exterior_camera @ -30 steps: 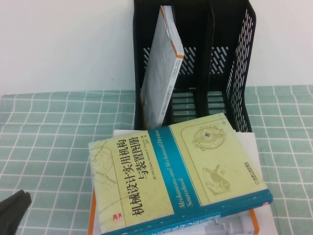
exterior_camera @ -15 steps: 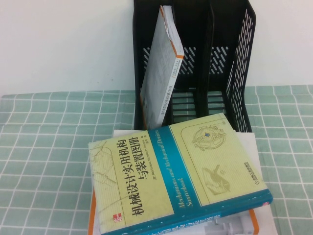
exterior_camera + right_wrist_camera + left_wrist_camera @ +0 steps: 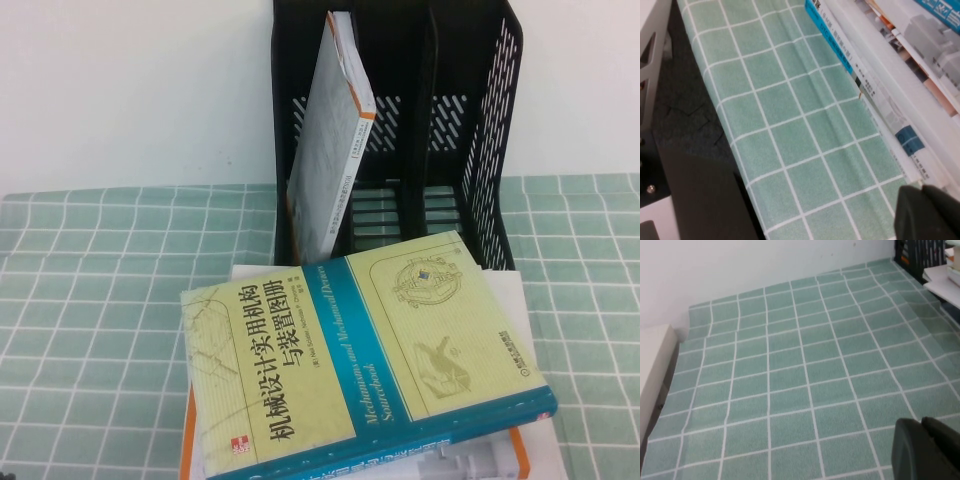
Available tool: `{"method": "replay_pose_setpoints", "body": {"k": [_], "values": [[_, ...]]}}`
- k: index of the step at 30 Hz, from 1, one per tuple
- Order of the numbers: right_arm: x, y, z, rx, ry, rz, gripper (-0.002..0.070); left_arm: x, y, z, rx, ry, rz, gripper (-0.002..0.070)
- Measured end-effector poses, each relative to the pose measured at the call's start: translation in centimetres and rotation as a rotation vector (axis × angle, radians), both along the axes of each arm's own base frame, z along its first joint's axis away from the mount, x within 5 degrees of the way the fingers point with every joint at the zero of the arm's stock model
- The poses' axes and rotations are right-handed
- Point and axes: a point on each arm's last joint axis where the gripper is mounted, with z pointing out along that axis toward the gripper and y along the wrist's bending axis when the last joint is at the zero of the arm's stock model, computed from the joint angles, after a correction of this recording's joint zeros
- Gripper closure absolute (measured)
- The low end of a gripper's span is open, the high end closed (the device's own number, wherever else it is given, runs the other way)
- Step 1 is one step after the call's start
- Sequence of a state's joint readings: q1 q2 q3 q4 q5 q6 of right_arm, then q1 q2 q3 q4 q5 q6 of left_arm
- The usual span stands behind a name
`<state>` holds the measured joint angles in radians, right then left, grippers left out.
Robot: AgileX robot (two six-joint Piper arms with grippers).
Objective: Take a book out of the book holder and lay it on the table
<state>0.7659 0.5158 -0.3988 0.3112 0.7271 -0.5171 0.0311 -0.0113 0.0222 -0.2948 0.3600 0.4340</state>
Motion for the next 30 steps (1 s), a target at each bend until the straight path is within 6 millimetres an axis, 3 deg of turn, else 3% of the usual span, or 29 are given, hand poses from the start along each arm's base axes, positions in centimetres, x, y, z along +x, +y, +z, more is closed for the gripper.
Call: {"method": "replay_pose_setpoints", "body": {"k": [8, 15, 30], "values": [[-0.01, 0.01, 0.0, 0.001, 0.001, 0.0, 0.0678, -0.01, -0.01, 0.02, -0.012, -0.001, 0.003, 0.0677], [-0.01, 0.01, 0.0, 0.001, 0.001, 0.0, 0.0678, 0.01, 0.41, -0.02, -0.141, 0.012, 0.087, 0.0677], [-0.01, 0.01, 0.0, 0.001, 0.001, 0.0, 0.0678, -0.02, 0.21, -0.03, -0.157, 0.017, 0.041, 0.0677]]}}
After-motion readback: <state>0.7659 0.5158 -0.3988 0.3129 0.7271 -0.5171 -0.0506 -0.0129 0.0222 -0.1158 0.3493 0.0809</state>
